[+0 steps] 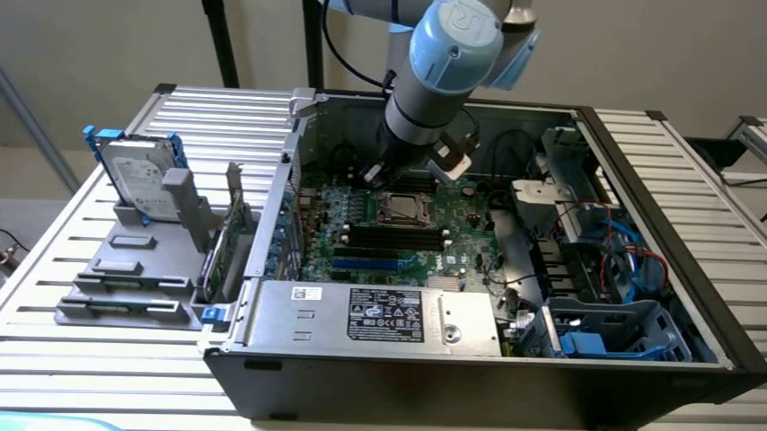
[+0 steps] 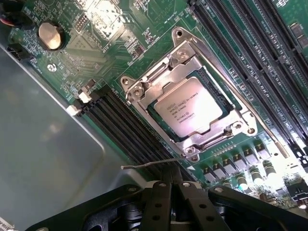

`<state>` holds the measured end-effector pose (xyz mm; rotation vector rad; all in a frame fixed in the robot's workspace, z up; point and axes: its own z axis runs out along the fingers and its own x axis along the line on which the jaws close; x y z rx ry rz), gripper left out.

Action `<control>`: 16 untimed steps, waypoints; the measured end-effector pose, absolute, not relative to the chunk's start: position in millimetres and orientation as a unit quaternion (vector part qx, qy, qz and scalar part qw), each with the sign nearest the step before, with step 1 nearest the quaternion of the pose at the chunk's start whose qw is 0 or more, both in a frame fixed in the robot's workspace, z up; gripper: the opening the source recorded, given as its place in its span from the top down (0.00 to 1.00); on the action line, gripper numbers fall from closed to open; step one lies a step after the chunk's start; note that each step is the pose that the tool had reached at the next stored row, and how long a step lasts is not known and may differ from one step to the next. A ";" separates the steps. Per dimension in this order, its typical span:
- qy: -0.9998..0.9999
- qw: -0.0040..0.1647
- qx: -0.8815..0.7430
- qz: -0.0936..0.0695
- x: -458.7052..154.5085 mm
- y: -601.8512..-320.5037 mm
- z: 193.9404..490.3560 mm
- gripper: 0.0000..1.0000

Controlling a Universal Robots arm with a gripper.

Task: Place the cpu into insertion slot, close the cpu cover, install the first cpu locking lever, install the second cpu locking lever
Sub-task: 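Install the first cpu locking lever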

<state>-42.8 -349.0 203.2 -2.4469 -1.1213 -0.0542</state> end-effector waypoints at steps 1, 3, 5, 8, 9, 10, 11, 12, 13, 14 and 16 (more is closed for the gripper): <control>-0.406 0.222 -0.886 -0.019 -42.8 -348.7 202.6 0.89; -0.406 0.220 -0.887 -0.018 -42.8 -348.5 201.9 0.89; -0.406 0.217 -0.888 -0.017 -42.8 -348.5 201.4 0.89; -0.406 0.213 -0.888 -0.015 -42.8 -348.3 200.8 0.89; -0.406 0.213 -0.888 -0.015 -42.8 -348.2 200.6 0.89; -0.406 0.212 -0.889 -0.015 -42.8 -348.1 200.4 0.89; -0.406 0.212 -0.889 -0.015 -42.8 -348.0 200.2 0.89; -0.406 0.212 -0.889 -0.015 -42.7 -347.7 200.0 0.89; -0.406 0.212 -0.889 -0.014 -42.6 -347.4 199.8 0.89; -0.406 0.211 -0.889 -0.014 -42.6 -346.9 199.6 0.89; -0.406 0.212 -0.889 -0.015 -42.4 -345.6 199.2 0.89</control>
